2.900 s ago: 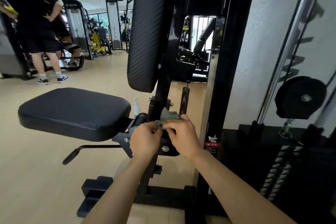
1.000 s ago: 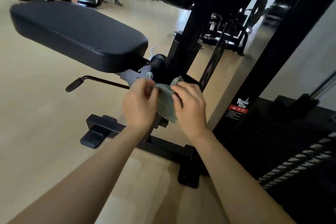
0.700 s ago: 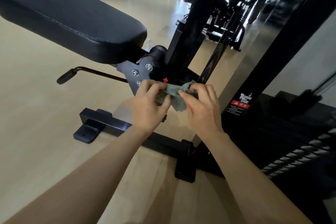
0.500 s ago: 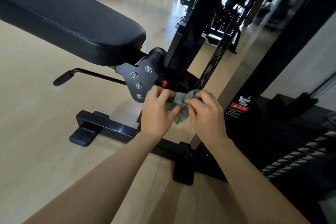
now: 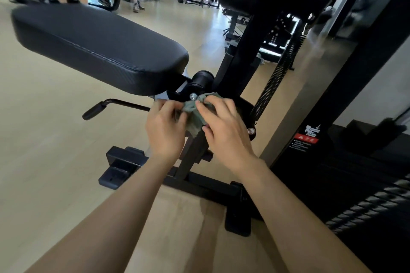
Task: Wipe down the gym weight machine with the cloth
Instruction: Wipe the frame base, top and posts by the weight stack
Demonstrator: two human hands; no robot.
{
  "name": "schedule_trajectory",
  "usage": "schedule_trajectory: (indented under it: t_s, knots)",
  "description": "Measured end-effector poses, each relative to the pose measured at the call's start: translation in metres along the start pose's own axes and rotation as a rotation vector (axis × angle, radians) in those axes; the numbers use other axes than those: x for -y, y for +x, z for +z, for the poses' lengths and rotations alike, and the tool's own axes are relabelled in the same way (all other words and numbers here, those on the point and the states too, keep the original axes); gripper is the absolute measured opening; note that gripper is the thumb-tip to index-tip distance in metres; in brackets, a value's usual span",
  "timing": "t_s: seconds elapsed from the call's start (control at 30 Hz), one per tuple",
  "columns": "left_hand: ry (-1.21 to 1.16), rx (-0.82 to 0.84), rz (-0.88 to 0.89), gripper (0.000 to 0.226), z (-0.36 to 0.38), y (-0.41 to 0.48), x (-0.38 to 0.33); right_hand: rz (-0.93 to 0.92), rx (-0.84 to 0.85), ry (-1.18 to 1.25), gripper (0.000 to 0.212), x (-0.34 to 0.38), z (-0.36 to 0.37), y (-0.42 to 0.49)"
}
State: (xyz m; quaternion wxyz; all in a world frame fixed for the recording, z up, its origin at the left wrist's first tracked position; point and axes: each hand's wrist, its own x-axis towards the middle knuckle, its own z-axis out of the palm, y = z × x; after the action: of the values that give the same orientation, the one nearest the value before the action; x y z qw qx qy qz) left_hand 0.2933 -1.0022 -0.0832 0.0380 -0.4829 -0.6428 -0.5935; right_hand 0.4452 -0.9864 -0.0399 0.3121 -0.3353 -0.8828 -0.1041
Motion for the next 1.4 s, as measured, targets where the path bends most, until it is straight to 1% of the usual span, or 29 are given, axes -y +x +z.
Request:
schedule_trajectory:
  t_s: [0.07, 0.1, 0.2, 0.27, 0.33, 0.4, 0.47, 0.5, 0.57, 0.63, 0.7, 0.77, 0.83, 0.9, 0.97, 1.07, 1.2, 1.27, 1.33, 1.4]
  knots:
    - [0.010, 0.033, 0.006, 0.013, -0.002, 0.001, 0.004, -0.020, 0.011, -0.063, 0.059, 0.001, 0.000, 0.002]
    - [0.015, 0.068, 0.000, 0.013, -0.002, 0.000, 0.006, -0.018, -0.006, -0.088, 0.053, 0.000, 0.002, 0.001]
    - [0.035, 0.239, -0.016, 0.012, 0.000, -0.012, 0.015, -0.027, -0.071, -0.172, 0.024, -0.014, 0.012, -0.007]
    - [0.063, 0.388, 0.002, 0.013, 0.003, -0.025, 0.022, -0.044, -0.076, -0.187, 0.013, -0.024, 0.024, -0.019]
    - [0.105, 0.520, 0.001, 0.014, 0.006, -0.034, 0.029, -0.037, -0.059, -0.177, 0.007, -0.027, 0.037, -0.038]
    - [0.142, 0.599, -0.027, 0.012, 0.005, -0.040, 0.034, -0.002, -0.019, -0.139, 0.007, -0.023, 0.047, -0.060]
    - [0.124, 0.600, -0.059, 0.010, 0.005, -0.044, 0.040, 0.074, 0.034, -0.021, 0.005, -0.020, 0.054, -0.078]
    - [0.097, 0.574, -0.074, 0.009, 0.006, -0.046, 0.043, 0.150, 0.032, 0.058, 0.006, -0.018, 0.058, -0.085]
    - [0.047, 0.481, -0.067, 0.009, 0.010, -0.050, 0.045, 0.380, -0.071, 0.230, 0.010, -0.012, 0.065, -0.092]
    - [0.020, 0.371, -0.031, 0.010, 0.017, -0.051, 0.044, 0.645, -0.242, 0.382, 0.013, -0.001, 0.075, -0.091]
    - [-0.003, 0.292, -0.043, 0.009, 0.024, -0.052, 0.044, 0.863, -0.382, 0.535, 0.014, 0.008, 0.087, -0.080]
    - [-0.019, 0.248, -0.120, 0.007, 0.029, -0.052, 0.045, 1.032, -0.460, 0.678, 0.014, 0.013, 0.100, -0.067]
    - [-0.016, 0.234, -0.249, 0.008, 0.033, -0.053, 0.050, 1.150, -0.484, 0.782, 0.014, 0.016, 0.114, -0.057]
    - [0.000, 0.249, -0.355, 0.011, 0.038, -0.056, 0.057, 1.186, -0.463, 0.752, 0.014, 0.018, 0.129, -0.055]
    - [0.032, 0.281, -0.420, 0.011, 0.041, -0.060, 0.066, 1.197, -0.404, 0.689, 0.014, 0.021, 0.142, -0.059]
    - [0.091, 0.363, -0.527, 0.011, 0.041, -0.066, 0.081, 1.265, -0.309, 0.698, 0.012, 0.022, 0.157, -0.073]
    - [0.125, 0.433, -0.663, 0.010, 0.043, -0.077, 0.106, 1.440, -0.174, 0.768, 0.010, 0.025, 0.181, -0.092]
    - [0.144, 0.459, -0.701, 0.008, 0.043, -0.082, 0.118, 1.541, -0.111, 0.819, 0.015, 0.030, 0.193, -0.098]
    - [0.161, 0.488, -0.764, 0.007, 0.043, -0.088, 0.131, 1.647, -0.077, 0.903, 0.011, 0.033, 0.203, -0.104]
    - [0.132, 0.506, -0.833, 0.009, 0.042, -0.096, 0.143, 1.699, -0.048, 0.909, 0.010, 0.036, 0.210, -0.110]
